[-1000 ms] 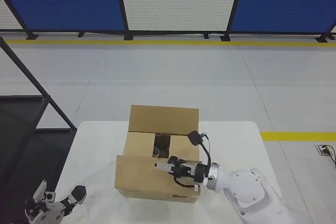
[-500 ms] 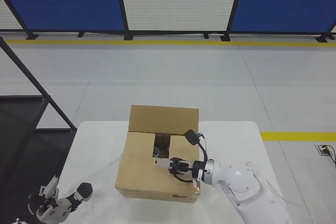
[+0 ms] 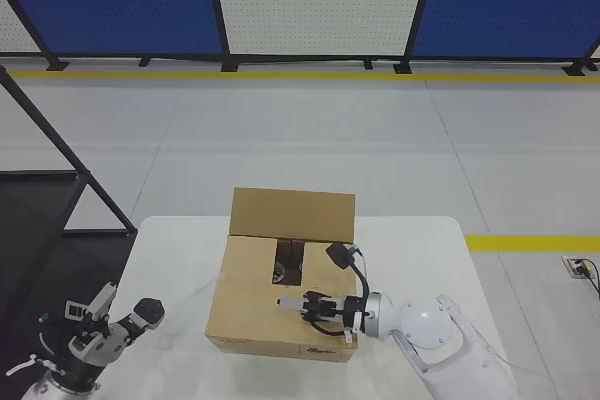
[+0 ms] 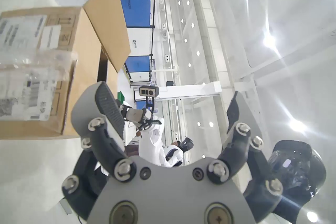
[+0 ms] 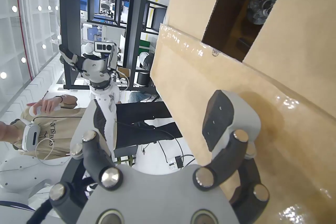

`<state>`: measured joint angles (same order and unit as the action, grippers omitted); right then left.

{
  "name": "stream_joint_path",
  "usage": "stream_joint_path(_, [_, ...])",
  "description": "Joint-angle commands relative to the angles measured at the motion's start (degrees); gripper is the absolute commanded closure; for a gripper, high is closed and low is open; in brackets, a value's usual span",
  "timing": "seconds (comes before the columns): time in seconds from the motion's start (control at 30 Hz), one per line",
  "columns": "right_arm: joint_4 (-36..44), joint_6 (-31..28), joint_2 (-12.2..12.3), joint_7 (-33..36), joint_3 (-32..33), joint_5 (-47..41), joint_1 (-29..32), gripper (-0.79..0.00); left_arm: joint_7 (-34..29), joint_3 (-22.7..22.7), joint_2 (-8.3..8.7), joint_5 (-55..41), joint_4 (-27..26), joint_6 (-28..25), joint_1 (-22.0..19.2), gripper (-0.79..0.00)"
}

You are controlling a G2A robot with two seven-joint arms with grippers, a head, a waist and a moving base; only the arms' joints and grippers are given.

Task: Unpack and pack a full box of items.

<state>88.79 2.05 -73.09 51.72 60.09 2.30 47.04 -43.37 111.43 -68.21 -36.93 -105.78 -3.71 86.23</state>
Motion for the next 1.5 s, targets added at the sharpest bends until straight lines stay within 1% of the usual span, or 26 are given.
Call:
stream_joint_path(0.0, [0.5, -0.5, 0.1, 0.3, 0.0, 0.4, 0.4, -0.785, -0.4, 1.1, 0.41, 0.4, 0.6, 2.0, -2.2, -0.785])
stream_joint_path(0.07, [1.2, -1.2, 0.3, 0.6, 0.0, 0.9, 1.0, -0.785, -0.7, 2.1, 0.91, 2.1, 1.0, 3.8, -4.6, -0.785])
stream_joint_path(0.13, [2.0, -1.7, 0.4, 0.8, 0.0, 1.7, 1.7, -0.785, -2.1, 2.6, 1.54, 5.2, 0.8, 6.9, -6.4, -0.785])
stream_joint_path(0.17, [2.5, -1.8, 0.5, 1.0, -0.1, 2.1, 2.0, -0.785, -1.8, 2.9, 1.7, 6.1, 0.5, 7.2, -6.9, -0.785])
stream_joint_path(0.63, [3.0, -1.9, 0.6, 1.2, -0.2, 2.5, 2.2, -0.785, -1.8, 2.9, 1.7, 6.1, 0.5, 7.2, -6.9, -0.785])
stream_joint_path(0.7, [3.4, -2.3, 0.6, 0.6, -0.3, 2.5, 2.6, -0.785, -1.9, 2.2, 1.77, 7.0, 1.2, 7.5, -7.0, -0.785])
stream_joint_path(0.73, [3.8, -2.9, 0.6, 0.7, -0.3, 2.5, 2.9, -0.785, -2.3, 1.5, 1.95, 8.4, 2.2, 7.9, -8.0, -0.785])
stream_joint_path(0.83, [5.0, -3.6, 0.8, 1.1, -0.3, 3.3, 3.4, -0.785, -4.2, -0.8, 2.56, 11.5, 6.7, 7.5, -13.2, -0.785])
stream_joint_path(0.93, [6.6, -4.1, 1.0, 1.0, -0.4, 4.5, 4.8, -0.785, -8.4, -3.1, 3.24, 13.2, 12.3, 7.0, -19.2, -0.785])
stream_joint_path(1.1, [9.7, -4.0, 1.6, 0.8, 0.3, 6.6, 7.9, -0.785, -14.6, -8.0, 4.2, 17.4, 23.8, 4.6, -30.1, -0.785])
stream_joint_path(1.13, [10.4, -4.0, 1.8, 0.6, 0.5, 6.9, 8.7, -0.785, -14.8, -9.0, 4.36, 19.2, 26.2, 3.5, -32.4, -0.785])
stream_joint_path(1.2, [11.9, -4.0, 2.0, -0.4, 1.1, 7.5, 10.3, -0.785, -16.1, -11.8, 4.53, 22.2, 30.9, 1.0, -36.5, -0.785])
stream_joint_path(1.27, [13.3, -4.3, 2.1, -2.3, 1.8, 7.3, 12.0, -0.785, -19.4, -14.2, 4.55, 21.3, 35.6, 1.5, -40.7, -0.785])
stream_joint_path(1.3, [13.9, -4.4, 2.2, -3.4, 2.2, 7.2, 12.6, -0.785, -20.1, -15.1, 4.59, 21.7, 37.4, 1.0, -42.6, -0.785])
stream_joint_path(1.47, [16.7, -4.9, 2.3, -8.6, 3.4, 6.7, 15.2, -0.785, -21.7, -19.7, 4.45, 23.1, 46.3, -1.5, -49.9, -0.785])
